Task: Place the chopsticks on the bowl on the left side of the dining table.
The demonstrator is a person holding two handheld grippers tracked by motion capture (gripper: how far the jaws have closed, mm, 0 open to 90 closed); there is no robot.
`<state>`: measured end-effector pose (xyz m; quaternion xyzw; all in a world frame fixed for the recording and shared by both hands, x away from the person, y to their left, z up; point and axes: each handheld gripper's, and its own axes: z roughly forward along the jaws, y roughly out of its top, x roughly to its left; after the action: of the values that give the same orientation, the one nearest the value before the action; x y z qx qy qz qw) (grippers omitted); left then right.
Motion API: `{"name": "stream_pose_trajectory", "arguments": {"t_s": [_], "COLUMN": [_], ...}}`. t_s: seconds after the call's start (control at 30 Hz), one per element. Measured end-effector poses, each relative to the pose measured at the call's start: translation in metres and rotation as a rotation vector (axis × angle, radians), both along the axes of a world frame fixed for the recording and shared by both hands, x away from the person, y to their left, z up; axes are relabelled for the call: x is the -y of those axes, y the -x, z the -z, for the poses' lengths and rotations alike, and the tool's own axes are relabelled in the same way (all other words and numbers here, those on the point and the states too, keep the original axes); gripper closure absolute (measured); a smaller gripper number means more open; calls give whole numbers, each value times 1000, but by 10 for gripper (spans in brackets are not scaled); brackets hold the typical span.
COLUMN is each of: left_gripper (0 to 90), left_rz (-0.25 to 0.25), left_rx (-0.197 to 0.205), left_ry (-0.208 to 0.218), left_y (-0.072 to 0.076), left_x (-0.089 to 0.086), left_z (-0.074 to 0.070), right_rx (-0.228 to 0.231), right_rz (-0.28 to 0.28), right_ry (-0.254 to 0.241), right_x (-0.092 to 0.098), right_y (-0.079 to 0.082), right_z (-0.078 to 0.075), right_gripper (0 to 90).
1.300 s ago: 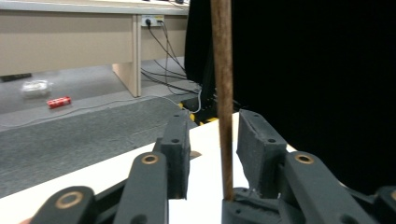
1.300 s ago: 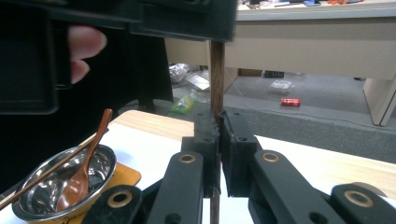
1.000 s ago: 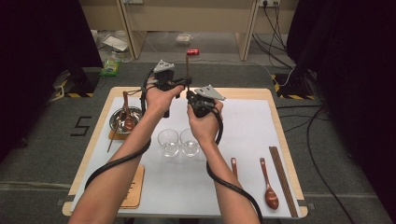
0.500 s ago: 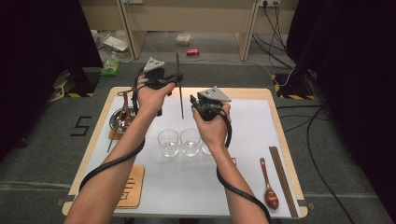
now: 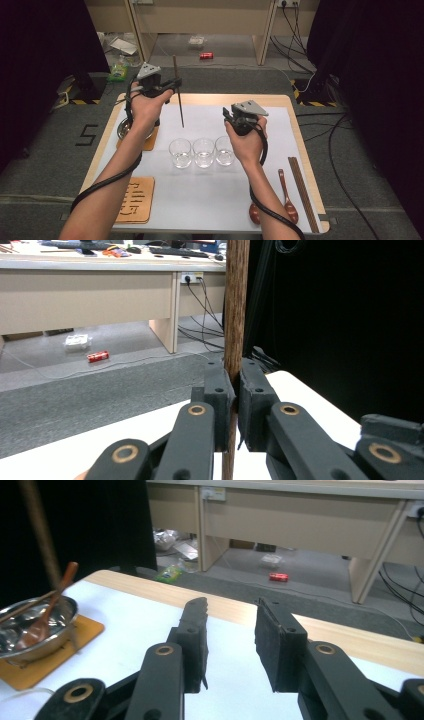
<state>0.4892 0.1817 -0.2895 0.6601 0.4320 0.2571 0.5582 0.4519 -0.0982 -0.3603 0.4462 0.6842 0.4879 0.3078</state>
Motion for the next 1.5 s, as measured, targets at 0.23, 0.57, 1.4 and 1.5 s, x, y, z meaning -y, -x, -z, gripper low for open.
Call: {"name": "stream_pose_trajectory", "arguments": {"t_s": [0.23,0.57,1.4,1.5], "left_gripper": [839,839,839,839], "left_rz": [-25,-44,-109,-124], "left_rx": [-8,2,-31,-38], "left_ry": [0,1,9,13], "left_y": [9,28,97,108], "left_x": [-17,-40,-96,-107], "left_z": [3,3,20,24], "right_rx": [-16,-36,-36,-32], "right_rz": [28,67,150,157], "right_ry": [5,-6,-98,-97], "right_x": [22,53,124,129], "right_y": [6,18,71,77], "right_z": [10,24,61,67], "right_gripper": [638,620,598,597]}}
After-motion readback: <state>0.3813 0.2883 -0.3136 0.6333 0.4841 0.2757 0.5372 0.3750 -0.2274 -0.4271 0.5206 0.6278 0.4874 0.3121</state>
